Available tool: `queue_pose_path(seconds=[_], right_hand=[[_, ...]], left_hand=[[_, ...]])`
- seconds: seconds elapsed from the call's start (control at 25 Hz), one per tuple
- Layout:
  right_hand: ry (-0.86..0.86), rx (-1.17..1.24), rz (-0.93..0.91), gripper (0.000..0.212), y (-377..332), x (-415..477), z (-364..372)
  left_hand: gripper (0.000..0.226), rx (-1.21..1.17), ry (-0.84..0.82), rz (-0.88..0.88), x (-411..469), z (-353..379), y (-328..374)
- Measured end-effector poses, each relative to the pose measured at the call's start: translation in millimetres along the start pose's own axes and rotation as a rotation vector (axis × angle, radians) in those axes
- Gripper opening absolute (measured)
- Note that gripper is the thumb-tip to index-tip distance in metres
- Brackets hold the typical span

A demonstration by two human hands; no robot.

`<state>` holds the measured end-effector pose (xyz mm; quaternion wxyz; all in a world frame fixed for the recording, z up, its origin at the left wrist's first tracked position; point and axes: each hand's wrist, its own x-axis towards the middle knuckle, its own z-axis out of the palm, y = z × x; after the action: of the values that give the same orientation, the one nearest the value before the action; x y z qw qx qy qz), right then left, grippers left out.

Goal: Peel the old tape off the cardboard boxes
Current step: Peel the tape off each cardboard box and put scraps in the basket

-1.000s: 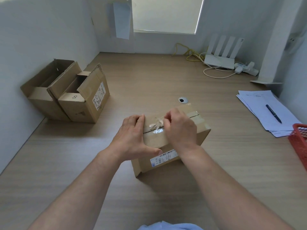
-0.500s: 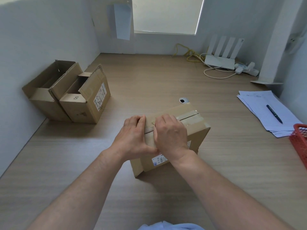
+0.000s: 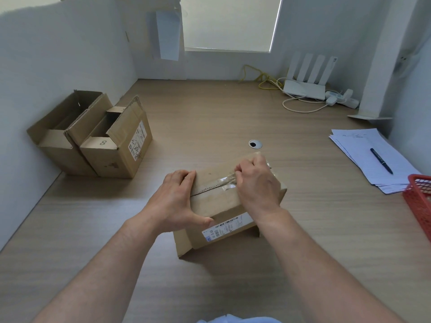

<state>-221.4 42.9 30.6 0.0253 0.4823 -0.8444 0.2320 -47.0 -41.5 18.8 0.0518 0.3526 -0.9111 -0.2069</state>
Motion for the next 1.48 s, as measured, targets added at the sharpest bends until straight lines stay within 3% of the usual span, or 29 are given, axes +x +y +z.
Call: queue_pose_path(seconds=[0.2, 0.28, 0.56, 0.64, 0.8, 0.88, 1.08, 1.36, 1.48], right_hand=[[-0.148, -0.170, -0.062, 0.053, -2, -7, 11], [-0.183, -0.226, -0.056, 0.056, -7, -16, 19], [-0.134, -0.203, -0.163, 0.014, -13, -31, 31], [-0.162, -0.133, -0.079, 0.017, -10, -28, 31], [-0.190, 0.142, 0.266, 0.018, 12, -15, 23], [-0.179, 0.099, 0.286, 0.016, 18, -13, 21], [-0.167, 0.003, 0.078, 0.011, 23, -17, 26], [-0.190, -0.145, -0.009, 0.048, 11, -28, 32], [-0.127, -0.114, -0.108, 0.032, 4, -32, 38]], left_hand=[[0.131, 0.062, -0.003, -0.011, -1, 3, -4], [0.130, 0.087, -0.020, 0.006, -1, 7, -5], [0.128, 0.089, -0.074, 0.018, -7, 15, -21], [0.127, 0.069, -0.081, 0.020, -9, 16, -25], [0.127, 0.050, -0.099, 0.032, -11, 19, -29], [0.128, 0.065, -0.110, 0.019, -9, 19, -31], [0.136, 0.250, -0.085, 0.034, 3, 29, -11], [0.131, 0.247, 0.024, -0.010, 14, 48, 20], [0.129, 0.241, 0.026, -0.022, 11, 49, 21]])
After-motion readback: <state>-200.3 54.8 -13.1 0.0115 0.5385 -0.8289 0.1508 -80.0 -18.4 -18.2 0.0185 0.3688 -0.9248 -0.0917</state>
